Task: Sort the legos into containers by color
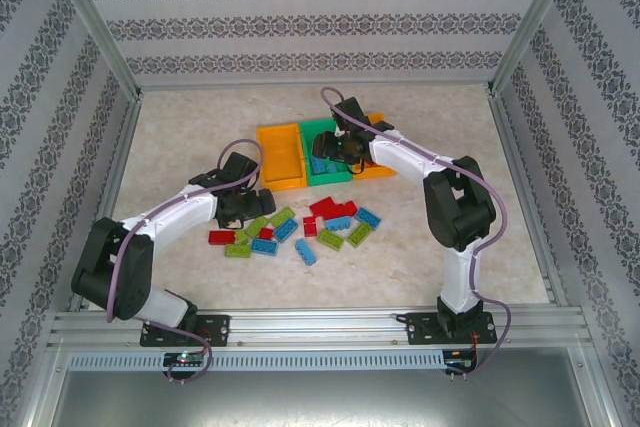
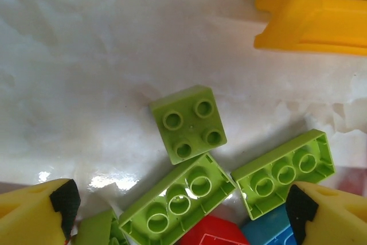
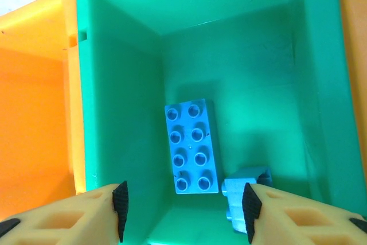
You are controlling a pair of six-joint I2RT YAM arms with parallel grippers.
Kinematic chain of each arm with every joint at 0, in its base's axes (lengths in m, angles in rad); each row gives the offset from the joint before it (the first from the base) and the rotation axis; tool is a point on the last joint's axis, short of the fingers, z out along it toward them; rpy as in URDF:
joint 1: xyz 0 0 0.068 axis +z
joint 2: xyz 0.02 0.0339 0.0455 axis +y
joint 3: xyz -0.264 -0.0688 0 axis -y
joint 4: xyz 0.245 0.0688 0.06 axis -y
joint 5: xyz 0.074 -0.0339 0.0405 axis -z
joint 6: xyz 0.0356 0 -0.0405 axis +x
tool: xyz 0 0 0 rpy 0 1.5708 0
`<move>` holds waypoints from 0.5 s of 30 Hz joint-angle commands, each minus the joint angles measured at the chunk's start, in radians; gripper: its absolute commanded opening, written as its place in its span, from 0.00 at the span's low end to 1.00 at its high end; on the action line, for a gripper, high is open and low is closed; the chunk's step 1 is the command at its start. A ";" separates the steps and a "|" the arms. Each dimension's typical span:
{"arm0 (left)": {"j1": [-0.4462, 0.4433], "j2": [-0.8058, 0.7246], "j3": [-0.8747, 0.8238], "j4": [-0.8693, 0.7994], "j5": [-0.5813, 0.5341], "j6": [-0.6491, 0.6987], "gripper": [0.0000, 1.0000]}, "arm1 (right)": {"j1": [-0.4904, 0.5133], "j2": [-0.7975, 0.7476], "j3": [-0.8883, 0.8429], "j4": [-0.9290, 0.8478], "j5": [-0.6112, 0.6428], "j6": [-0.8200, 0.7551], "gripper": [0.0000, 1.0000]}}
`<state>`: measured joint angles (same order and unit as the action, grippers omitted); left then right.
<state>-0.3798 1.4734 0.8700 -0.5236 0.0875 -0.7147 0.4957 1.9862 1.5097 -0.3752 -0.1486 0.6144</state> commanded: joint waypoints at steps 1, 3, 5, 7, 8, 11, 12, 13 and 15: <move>0.031 0.025 0.011 0.025 0.061 -0.057 0.91 | 0.009 -0.021 0.006 -0.001 -0.009 0.007 0.61; 0.039 0.048 0.022 0.032 0.070 -0.061 0.89 | 0.012 -0.038 -0.004 0.004 -0.008 0.005 0.62; 0.047 0.076 0.040 0.037 0.083 -0.059 0.86 | 0.013 -0.059 -0.019 0.009 -0.005 0.002 0.64; 0.049 0.108 0.060 0.039 0.090 -0.053 0.83 | 0.015 -0.088 -0.044 0.018 0.003 0.001 0.65; 0.050 0.121 0.068 0.039 0.091 -0.051 0.83 | 0.015 -0.102 -0.058 0.021 0.009 -0.002 0.65; 0.054 0.167 0.097 0.037 0.092 -0.041 0.81 | 0.014 -0.149 -0.097 0.026 0.030 -0.006 0.66; 0.055 0.180 0.106 0.037 0.094 -0.038 0.80 | 0.015 -0.171 -0.116 0.028 0.036 -0.010 0.66; 0.055 0.190 0.114 0.037 0.095 -0.034 0.79 | 0.015 -0.186 -0.130 0.030 0.039 -0.011 0.67; 0.056 0.206 0.128 0.034 0.094 -0.027 0.76 | 0.015 -0.222 -0.164 0.030 0.051 -0.015 0.67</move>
<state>-0.3378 1.6619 0.9646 -0.5003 0.1734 -0.7486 0.4957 1.8263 1.3815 -0.3553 -0.1360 0.6170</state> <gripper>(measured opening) 0.772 0.669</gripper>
